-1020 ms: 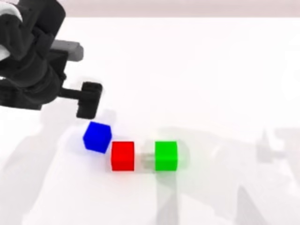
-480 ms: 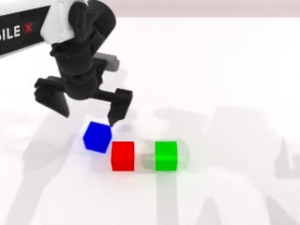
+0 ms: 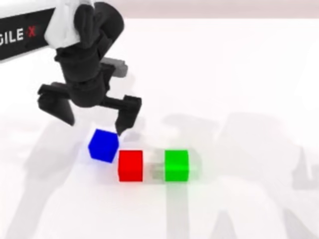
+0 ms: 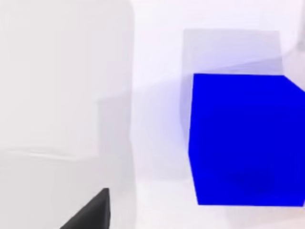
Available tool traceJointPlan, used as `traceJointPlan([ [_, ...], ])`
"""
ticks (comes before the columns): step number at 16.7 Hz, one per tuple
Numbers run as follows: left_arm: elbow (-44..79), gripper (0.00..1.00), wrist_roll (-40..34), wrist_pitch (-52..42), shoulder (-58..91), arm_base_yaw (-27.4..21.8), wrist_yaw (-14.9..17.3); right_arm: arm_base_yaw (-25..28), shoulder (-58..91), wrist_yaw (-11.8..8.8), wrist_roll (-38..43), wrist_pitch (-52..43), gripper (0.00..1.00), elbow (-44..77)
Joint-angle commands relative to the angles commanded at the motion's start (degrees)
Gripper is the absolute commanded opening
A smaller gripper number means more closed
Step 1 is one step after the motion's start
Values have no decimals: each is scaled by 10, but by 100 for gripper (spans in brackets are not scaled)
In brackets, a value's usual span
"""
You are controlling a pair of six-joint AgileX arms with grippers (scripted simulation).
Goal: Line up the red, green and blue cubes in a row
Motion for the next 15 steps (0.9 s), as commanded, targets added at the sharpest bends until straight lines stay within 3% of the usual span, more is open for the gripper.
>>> traceJointPlan([
  [7,-87,100,1,141,49,0,0,0,0,0,0,0,100,0],
  [12,-97,100,1,154,56,-1,0,0,0,0,0,0,100,0],
  [15,-97,77,1,154,56,-1,0,0,0,0,0,0,100,0],
])
